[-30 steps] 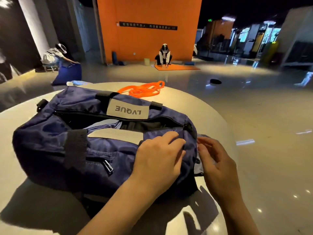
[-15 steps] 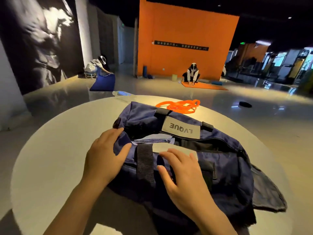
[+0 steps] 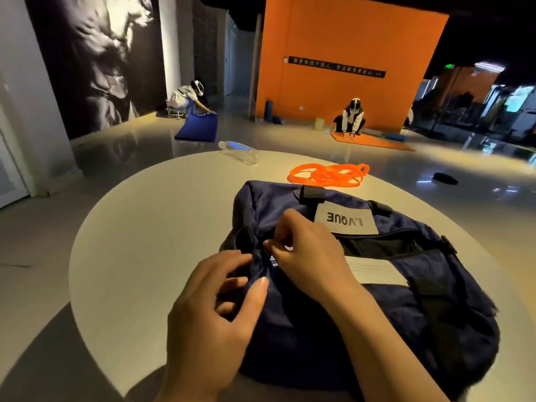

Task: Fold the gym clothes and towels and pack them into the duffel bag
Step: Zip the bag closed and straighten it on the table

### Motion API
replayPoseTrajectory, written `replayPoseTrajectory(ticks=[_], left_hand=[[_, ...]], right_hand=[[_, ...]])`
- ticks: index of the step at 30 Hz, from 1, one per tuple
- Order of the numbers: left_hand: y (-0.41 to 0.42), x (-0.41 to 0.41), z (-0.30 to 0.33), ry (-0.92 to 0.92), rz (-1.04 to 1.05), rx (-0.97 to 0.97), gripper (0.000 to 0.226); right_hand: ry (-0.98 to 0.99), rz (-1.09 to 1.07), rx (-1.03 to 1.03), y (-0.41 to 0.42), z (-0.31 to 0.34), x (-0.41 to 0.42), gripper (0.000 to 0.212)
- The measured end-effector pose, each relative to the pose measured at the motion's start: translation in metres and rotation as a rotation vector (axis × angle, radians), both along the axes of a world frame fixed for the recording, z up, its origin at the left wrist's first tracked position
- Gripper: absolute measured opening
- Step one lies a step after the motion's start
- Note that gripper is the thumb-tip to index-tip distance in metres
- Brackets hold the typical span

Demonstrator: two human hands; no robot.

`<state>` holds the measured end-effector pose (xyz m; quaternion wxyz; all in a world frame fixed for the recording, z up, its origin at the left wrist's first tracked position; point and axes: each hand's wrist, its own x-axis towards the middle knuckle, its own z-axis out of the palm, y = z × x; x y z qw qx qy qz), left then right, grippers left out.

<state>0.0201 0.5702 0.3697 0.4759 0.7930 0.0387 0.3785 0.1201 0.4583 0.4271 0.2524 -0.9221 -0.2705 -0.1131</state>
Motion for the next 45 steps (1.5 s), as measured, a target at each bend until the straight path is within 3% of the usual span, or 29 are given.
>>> replayPoseTrajectory(ticks=[3,8,13,17,24,32,39,42,45], left_hand=[[0.017,0.011,0.015,-0.046,0.063,0.061,0.034],[0.028,0.051,0.028,0.161,0.015,0.109,0.049],[0.033,0.054,0.027,0.109,0.001,0.003,0.034],[0.034,0.051,0.021,0.063,-0.046,-0.091,0.03],[0.035,0.049,0.013,0.045,-0.059,-0.073,0.029],[0.051,0.044,0.0,0.006,-0.034,-0.1,0.029],[0.05,0.043,0.002,0.019,-0.007,-0.055,0.03],[0.053,0.04,0.003,0.033,0.028,0.022,0.03],[0.061,0.04,0.011,0.003,0.111,0.193,0.034]], right_hand=[[0.05,0.018,0.017,0.006,-0.005,-0.008,0.022],[0.148,0.064,0.083,0.007,-0.012,-0.012,0.022],[0.166,0.049,0.196,0.007,-0.02,-0.011,0.021],[0.047,0.019,0.267,0.007,-0.027,-0.014,0.025],[-0.307,-0.062,0.227,0.009,-0.027,-0.017,0.028],[-0.18,-0.28,0.305,-0.047,-0.011,-0.001,0.023],[-0.154,-0.213,0.283,-0.042,-0.018,0.0,0.017],[-0.205,-0.232,0.188,-0.036,-0.022,0.003,0.003],[-0.307,-0.225,0.007,-0.031,-0.019,0.007,0.006]])
